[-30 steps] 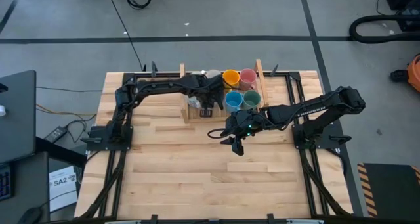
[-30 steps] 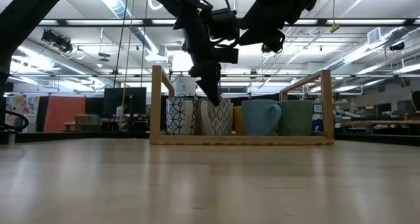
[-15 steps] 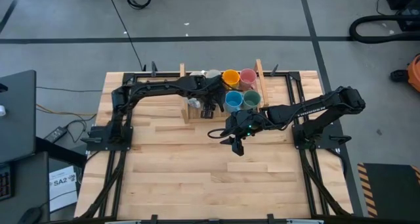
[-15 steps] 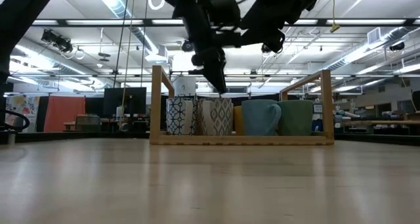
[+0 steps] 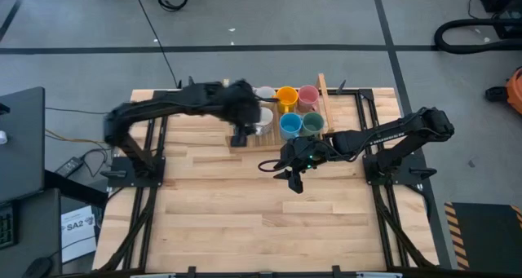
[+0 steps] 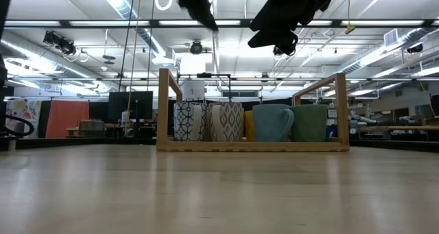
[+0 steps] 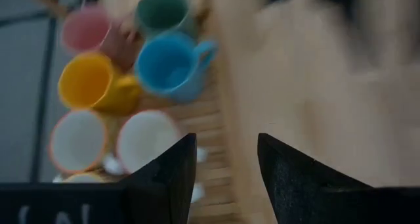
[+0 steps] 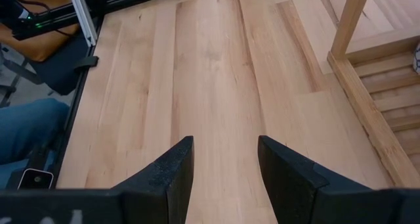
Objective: Place coffee mugs
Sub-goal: Return to Home Position
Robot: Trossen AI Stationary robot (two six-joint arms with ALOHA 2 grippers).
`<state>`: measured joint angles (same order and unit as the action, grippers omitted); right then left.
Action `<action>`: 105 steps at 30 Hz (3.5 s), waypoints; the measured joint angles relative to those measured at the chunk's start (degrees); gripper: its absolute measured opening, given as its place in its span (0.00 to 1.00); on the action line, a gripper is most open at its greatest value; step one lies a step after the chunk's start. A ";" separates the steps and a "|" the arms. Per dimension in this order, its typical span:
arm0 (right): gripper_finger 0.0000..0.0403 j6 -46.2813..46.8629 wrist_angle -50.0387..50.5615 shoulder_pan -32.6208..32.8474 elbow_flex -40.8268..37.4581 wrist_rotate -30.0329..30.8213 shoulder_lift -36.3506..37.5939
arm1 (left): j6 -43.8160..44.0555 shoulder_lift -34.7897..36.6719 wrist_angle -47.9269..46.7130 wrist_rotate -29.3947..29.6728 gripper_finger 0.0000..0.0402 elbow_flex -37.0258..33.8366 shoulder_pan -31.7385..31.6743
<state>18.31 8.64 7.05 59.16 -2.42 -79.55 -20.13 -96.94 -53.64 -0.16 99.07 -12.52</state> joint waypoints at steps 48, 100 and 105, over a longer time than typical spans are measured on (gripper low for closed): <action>0.43 0.00 0.00 0.00 0.00 0.00 0.00 | 18.58 90.77 60.69 -1.48 0.42 -98.53 14.20; 0.43 0.00 0.00 0.00 0.00 0.00 0.00 | 19.46 96.60 56.35 0.06 0.42 -98.57 14.20; 0.43 0.00 0.00 0.00 0.00 0.00 0.00 | 19.44 96.68 56.47 0.08 0.42 -98.57 14.20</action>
<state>18.31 8.64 7.05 59.16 -2.42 -79.55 -0.69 -0.26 2.83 -0.08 0.49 1.67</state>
